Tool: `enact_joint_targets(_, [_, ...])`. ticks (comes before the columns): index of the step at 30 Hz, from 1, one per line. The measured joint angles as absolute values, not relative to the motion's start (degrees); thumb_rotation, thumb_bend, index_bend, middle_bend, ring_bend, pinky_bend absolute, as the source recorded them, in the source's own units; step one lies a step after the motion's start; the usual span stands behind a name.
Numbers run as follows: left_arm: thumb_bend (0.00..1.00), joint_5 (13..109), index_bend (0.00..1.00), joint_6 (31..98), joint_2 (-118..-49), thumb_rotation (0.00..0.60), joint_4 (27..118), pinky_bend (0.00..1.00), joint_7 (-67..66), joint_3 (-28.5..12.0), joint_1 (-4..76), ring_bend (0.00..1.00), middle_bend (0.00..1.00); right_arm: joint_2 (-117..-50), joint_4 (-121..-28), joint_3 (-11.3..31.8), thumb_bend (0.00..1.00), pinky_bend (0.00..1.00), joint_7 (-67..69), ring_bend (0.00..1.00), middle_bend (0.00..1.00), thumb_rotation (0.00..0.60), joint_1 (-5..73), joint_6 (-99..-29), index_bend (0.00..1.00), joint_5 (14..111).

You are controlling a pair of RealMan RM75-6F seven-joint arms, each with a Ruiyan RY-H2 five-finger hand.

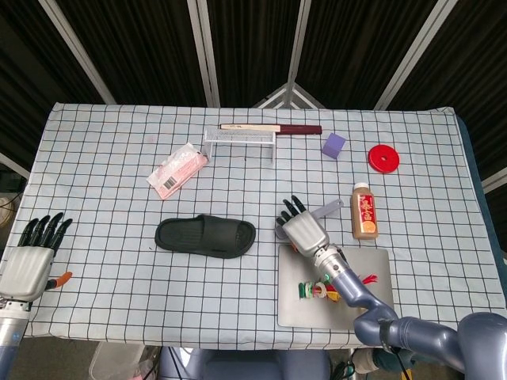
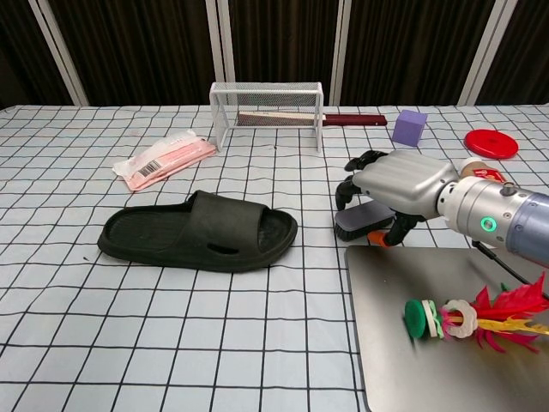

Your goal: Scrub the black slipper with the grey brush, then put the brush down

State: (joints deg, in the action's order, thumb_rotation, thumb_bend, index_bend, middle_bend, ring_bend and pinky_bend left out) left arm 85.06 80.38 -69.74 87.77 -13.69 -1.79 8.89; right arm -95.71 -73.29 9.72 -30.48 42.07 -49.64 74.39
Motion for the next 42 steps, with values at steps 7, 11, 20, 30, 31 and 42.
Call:
enact_joint_targets(7, [0.06,84.86,0.0,80.23,-69.74,0.6,87.83,0.0,-13.91,-1.74,8.97,0.0,0.0,-95.82,-72.47,9.34,0.42,0.0,-29.84,0.1,0.31,0.6,42.36,-50.01,0.38,74.25])
enact_joint_targets(11, [0.06,84.84,0.0,80.29,-69.72,0.6,87.87,0.0,-13.98,-1.71,8.96,0.0,0.0,-95.96,-72.0,9.16,0.42,0.02,-29.56,0.12,0.33,0.6,42.48,-50.24,0.4,74.26])
enact_joint_targets(20, [0.06,84.71,0.0,79.99,-69.71,0.6,87.9,0.0,-14.17,-1.57,9.06,0.0,0.0,-96.33,-70.67,8.77,0.42,0.13,-28.55,0.2,0.43,0.6,42.61,-50.74,0.53,74.23])
enact_joint_targets(30, [0.06,84.66,0.0,80.03,-69.77,0.6,87.93,0.0,-14.39,-1.5,9.08,0.0,0.0,-96.55,-69.96,8.37,0.42,0.32,-27.9,0.3,0.52,0.6,42.59,-51.81,0.64,74.54])
enact_joint_targets(31, [0.06,84.66,0.0,80.01,-69.78,0.6,87.93,0.0,-14.41,-1.48,9.09,0.0,0.0,-96.54,-69.93,8.36,0.42,0.33,-27.85,0.31,0.53,0.6,42.59,-52.01,0.65,74.63])
enact_joint_targets(42, [0.08,84.93,0.0,79.23,-69.85,0.6,87.93,0.0,-14.75,-1.04,9.42,0.0,0.0,-95.68,-69.92,7.56,0.47,0.52,-27.56,0.44,0.62,0.6,42.53,-54.72,0.75,77.48])
